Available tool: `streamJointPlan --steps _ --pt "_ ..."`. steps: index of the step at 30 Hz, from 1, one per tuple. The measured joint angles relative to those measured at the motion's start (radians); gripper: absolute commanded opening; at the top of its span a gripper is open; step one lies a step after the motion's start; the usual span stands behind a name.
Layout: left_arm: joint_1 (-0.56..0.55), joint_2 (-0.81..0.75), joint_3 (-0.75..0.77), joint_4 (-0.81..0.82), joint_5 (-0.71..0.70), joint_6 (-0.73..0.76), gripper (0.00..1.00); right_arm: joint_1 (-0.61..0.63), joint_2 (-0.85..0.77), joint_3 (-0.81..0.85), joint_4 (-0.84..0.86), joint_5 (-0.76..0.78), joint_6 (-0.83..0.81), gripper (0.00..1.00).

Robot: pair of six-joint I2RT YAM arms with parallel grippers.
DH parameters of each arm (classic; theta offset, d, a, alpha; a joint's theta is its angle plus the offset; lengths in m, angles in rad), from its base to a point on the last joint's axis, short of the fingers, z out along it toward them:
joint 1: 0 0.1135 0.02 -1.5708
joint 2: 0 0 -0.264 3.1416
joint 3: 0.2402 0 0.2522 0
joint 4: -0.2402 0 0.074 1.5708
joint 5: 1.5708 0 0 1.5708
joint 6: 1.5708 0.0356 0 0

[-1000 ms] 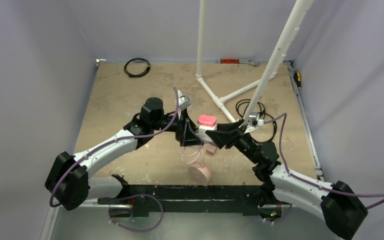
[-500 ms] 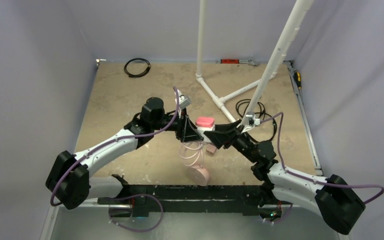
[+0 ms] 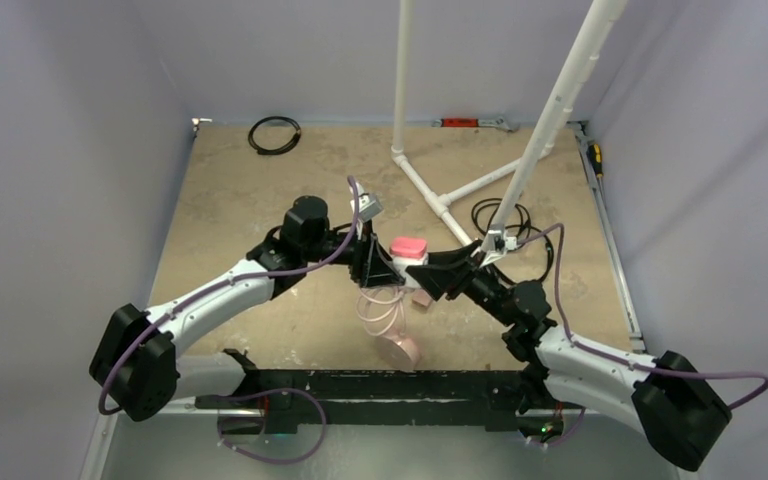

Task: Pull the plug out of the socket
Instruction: Remove the plug from the socket.

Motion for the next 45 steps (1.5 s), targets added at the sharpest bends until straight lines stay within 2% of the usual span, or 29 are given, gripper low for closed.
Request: streamJointPlan --steps 6,9,14,21,26,34,41,45 --pt "-0.011 -0.032 0.000 -0.064 -0.029 0.073 0.00 -0.001 -0.053 0.063 -0.155 -0.021 -0.014 0.84" --pt "-0.020 -0.050 0.000 -0.098 -0.060 0.113 0.00 -0.011 -0.079 0.125 -0.237 -0.034 -0.034 0.90" --pt "-0.022 -0.070 0.000 -0.133 -0.090 0.155 0.00 -0.059 -0.081 0.174 -0.314 -0.138 -0.052 0.92" --pt "-0.034 -0.071 0.000 -0.149 -0.095 0.176 0.00 -0.110 0.018 0.203 -0.355 -0.341 -0.075 0.95" --pt "-0.050 -0.071 0.000 -0.171 -0.089 0.202 0.00 -0.155 0.045 0.203 -0.348 -0.449 -0.071 0.94" --pt "-0.055 -0.071 0.000 -0.172 -0.070 0.219 0.00 -0.202 0.104 0.285 -0.372 -0.585 -0.094 0.77" --pt "-0.062 -0.071 0.000 -0.173 -0.062 0.230 0.00 -0.206 0.113 0.346 -0.466 -0.624 -0.158 0.65" --pt "-0.062 -0.071 0.000 -0.174 -0.056 0.233 0.00 -0.206 0.105 0.376 -0.536 -0.623 -0.196 0.64"
